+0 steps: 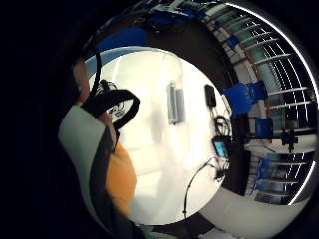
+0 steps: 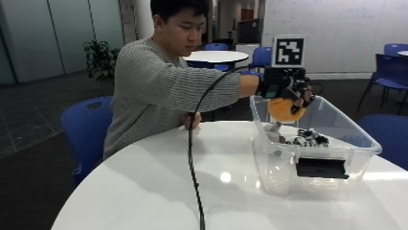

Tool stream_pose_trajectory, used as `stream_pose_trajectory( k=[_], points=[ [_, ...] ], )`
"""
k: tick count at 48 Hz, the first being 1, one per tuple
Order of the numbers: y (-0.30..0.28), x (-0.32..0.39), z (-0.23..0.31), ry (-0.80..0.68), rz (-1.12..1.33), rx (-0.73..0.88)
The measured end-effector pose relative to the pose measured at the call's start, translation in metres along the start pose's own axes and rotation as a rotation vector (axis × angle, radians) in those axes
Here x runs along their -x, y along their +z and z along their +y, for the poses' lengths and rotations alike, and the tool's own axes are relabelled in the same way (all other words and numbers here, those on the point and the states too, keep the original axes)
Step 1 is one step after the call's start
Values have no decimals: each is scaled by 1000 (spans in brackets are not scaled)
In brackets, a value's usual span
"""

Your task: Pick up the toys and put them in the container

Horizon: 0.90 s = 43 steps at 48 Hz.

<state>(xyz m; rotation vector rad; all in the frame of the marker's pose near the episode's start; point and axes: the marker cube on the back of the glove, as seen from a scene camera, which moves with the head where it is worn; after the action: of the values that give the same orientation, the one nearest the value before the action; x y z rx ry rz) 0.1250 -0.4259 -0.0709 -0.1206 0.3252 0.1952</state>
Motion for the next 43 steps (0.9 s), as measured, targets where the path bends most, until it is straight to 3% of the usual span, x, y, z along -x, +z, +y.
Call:
stream_pose_trajectory(
  k=[7, 12, 18, 23, 27, 31, 34, 39, 43],
  points=[
    [25, 4, -24, 104, -26, 154],
    [34, 9, -34, 167, -83, 181],
    [37, 13, -34, 71, -134, 177],
    [39, 11, -32, 123, -101, 170],
    [32, 19, -20, 12, -198, 150],
    [17, 11, 13, 13, -267, 118],
    [13, -17, 53, 6, -149, 81],
    [0, -3, 156, -219, -394, -12],
    [16, 0, 225, -266, -319, -71]
  ],
)
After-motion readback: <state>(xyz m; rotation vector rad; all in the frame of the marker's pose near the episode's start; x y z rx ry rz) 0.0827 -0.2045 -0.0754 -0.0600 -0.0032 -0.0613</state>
